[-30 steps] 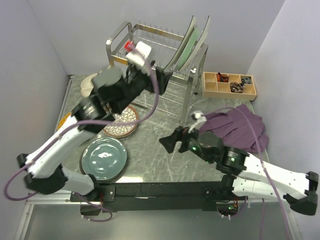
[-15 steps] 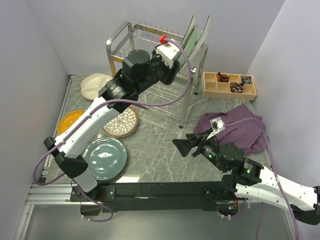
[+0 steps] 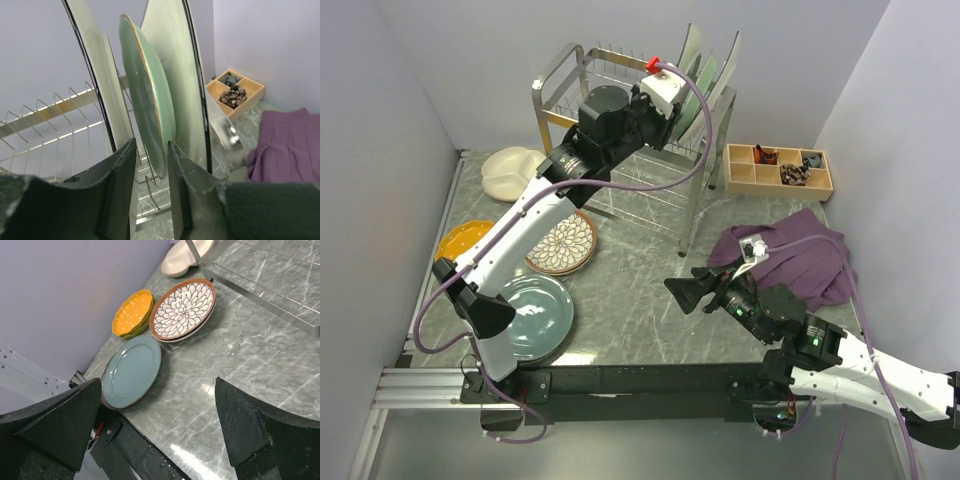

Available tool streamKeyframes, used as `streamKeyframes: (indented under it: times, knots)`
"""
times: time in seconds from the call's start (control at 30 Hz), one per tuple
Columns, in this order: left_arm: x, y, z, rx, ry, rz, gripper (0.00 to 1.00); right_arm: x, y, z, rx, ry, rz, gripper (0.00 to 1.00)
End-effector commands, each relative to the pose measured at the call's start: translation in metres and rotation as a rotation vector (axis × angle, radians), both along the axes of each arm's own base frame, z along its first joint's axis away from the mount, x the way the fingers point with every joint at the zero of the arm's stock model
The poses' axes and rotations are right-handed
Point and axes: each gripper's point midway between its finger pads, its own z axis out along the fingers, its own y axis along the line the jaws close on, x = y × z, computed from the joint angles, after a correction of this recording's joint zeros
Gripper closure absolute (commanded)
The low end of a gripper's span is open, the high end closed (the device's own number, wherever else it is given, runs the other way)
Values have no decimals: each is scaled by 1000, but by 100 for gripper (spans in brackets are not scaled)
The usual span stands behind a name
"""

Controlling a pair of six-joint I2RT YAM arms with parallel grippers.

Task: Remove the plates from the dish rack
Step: Unload the plate from the dish rack.

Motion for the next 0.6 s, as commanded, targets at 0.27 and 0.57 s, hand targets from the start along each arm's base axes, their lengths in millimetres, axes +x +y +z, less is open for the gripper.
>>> streamKeyframes:
  times: [0.27,0.57]
  knots:
    - [-4,19,44,-118,-94,-34,54,3,0,9,24,-27,-16,0]
    - [-5,11,36,-142,-64,-138,57,3,-3,10,30,-29,-24,0]
